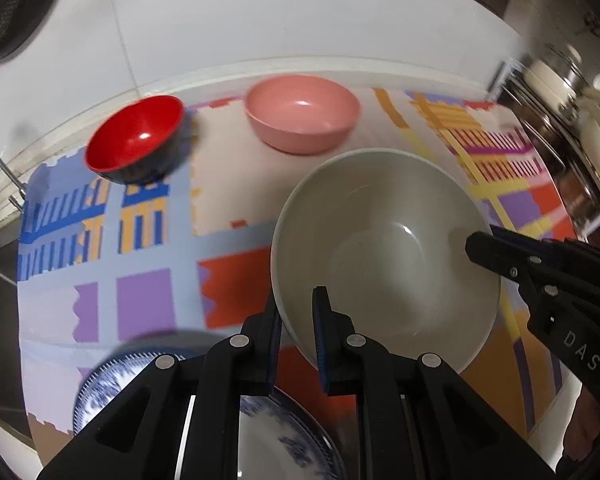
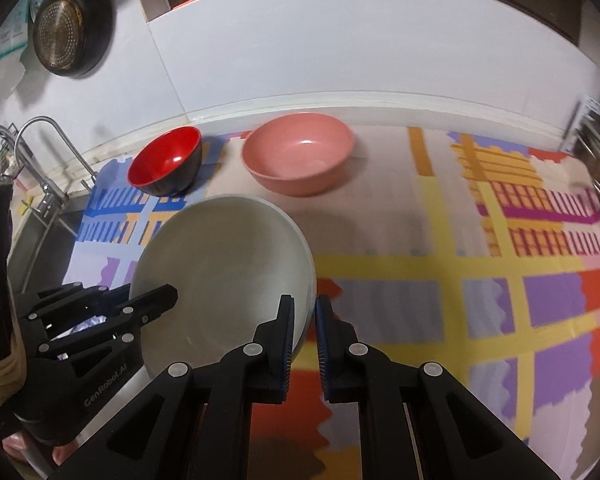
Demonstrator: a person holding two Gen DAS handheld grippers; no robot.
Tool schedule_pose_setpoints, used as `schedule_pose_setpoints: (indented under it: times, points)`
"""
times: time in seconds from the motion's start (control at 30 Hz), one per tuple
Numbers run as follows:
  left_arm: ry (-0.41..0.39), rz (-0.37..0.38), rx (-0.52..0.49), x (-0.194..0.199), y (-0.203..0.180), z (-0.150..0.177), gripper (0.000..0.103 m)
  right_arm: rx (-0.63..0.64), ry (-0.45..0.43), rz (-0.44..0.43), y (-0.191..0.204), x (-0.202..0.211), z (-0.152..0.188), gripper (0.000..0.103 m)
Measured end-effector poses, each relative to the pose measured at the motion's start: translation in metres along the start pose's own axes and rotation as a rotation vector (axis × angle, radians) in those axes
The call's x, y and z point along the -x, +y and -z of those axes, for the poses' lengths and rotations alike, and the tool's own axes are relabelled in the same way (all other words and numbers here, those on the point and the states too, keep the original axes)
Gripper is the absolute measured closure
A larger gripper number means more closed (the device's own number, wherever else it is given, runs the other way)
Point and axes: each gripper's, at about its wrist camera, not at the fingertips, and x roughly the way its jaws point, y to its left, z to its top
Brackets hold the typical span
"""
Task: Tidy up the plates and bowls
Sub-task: 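Lift the white bowl with the left gripper and carry it to the plate stack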
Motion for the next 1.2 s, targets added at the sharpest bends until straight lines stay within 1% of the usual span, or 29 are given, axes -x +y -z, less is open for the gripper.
schedule_pose_setpoints:
  times: [0.3,0.6,0.87,1.2]
  points:
    - [0.035,0.033,-0.061,-0.001,-0.035,0.024,0.086,-0.053,0.012,0.037,-0.025,0.020,0.033,0.091]
    - [0.076,0.072,-0.095,-0.008,-0.060,0.039,0.086,-0.110,0.044,0.079,-0.047,0.026,0.061,0.091]
    - [0.113,0.087,-0.125,-0.016,-0.076,0.046,0.086,-0.142,0.072,0.101,-0.060,0.028,0.075,0.091]
    - [0.132,0.094,-0.121,-0.023,-0.081,0.049,0.086,-0.164,0.093,0.108,-0.065,0.024,0.082,0.091]
